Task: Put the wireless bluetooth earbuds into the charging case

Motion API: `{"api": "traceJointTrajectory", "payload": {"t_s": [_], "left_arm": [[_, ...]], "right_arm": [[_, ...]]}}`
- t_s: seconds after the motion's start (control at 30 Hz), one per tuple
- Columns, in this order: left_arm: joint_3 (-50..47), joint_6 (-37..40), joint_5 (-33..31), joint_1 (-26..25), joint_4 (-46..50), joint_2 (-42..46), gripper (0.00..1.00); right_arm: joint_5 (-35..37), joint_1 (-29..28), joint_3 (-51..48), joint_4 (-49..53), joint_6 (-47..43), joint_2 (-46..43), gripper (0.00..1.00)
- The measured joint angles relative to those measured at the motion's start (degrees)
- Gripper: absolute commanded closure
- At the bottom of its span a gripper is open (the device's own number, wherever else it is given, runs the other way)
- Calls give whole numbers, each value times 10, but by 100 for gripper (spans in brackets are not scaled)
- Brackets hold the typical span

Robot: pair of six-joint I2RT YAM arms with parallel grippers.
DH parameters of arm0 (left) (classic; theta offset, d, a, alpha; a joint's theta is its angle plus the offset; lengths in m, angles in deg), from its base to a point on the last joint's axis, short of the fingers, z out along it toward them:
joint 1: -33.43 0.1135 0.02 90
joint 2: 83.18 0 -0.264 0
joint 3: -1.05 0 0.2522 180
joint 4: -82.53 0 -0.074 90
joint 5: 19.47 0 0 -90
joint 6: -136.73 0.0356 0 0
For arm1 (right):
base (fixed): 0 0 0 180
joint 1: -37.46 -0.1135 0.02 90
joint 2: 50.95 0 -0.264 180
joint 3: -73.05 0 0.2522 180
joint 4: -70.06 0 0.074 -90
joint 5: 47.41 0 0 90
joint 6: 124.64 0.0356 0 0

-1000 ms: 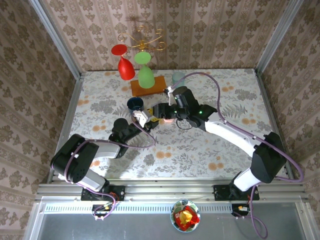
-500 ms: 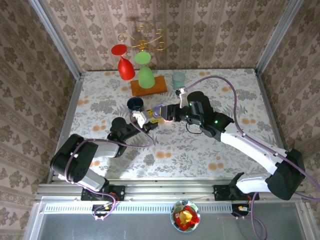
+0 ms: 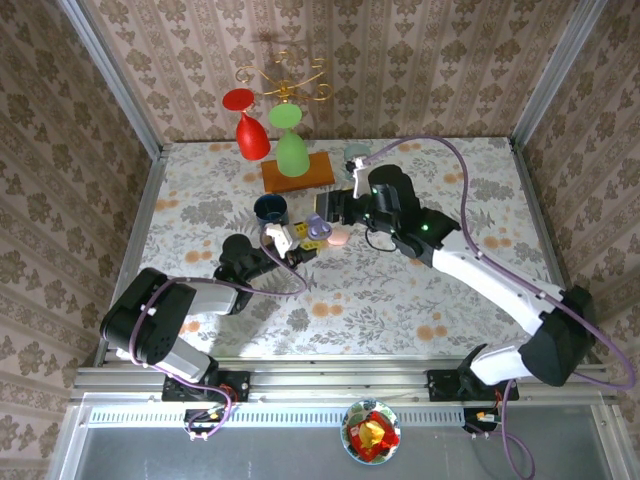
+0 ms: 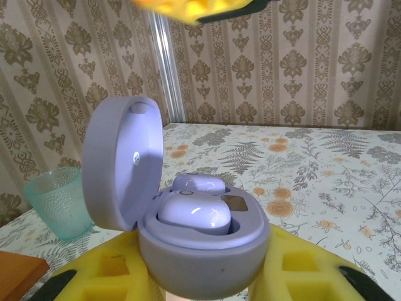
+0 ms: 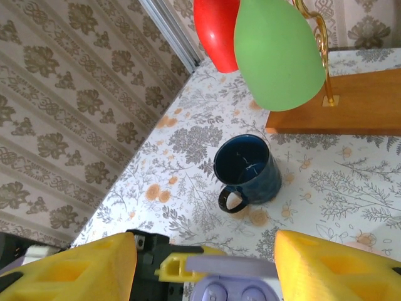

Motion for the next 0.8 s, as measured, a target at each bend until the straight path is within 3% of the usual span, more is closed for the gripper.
{"api": "traceJointTrajectory", "payload": {"t_s": [0.23,0.8], "left_arm": [[-6,13,4,0,-3,1,73],[-6,-5,-53,0,2,30,74]], "right_arm": [[-23,0,22,51,-6,51,41],[-52,0,-3,74,-6,26,44]]}}
